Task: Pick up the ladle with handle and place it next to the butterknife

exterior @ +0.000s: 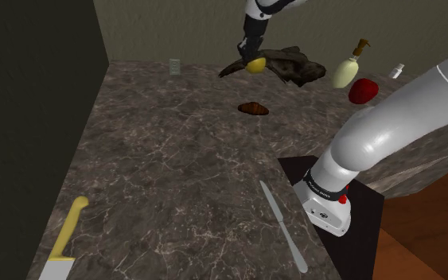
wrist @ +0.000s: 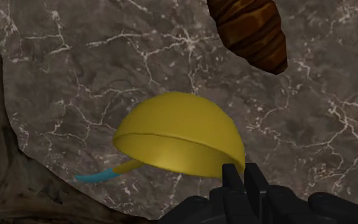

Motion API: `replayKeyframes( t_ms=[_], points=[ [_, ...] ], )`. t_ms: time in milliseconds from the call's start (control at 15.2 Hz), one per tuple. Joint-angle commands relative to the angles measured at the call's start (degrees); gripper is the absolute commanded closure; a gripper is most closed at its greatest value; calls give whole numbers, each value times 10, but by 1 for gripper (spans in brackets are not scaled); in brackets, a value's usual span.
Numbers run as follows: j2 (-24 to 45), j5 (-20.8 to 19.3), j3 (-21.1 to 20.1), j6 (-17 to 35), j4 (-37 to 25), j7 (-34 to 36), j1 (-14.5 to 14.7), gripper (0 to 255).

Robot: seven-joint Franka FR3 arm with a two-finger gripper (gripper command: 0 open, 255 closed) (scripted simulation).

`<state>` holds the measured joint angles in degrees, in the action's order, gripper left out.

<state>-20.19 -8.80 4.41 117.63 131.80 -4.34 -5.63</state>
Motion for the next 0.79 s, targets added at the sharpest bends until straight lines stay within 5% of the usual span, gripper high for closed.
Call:
replayKeyframes(
  t_ms=[0, 726],
  points=[
    [-42, 1, -15, -7, 37, 21, 7, 255],
    [-246, 51, -104, -83, 177, 123, 61, 255]
  ],
)
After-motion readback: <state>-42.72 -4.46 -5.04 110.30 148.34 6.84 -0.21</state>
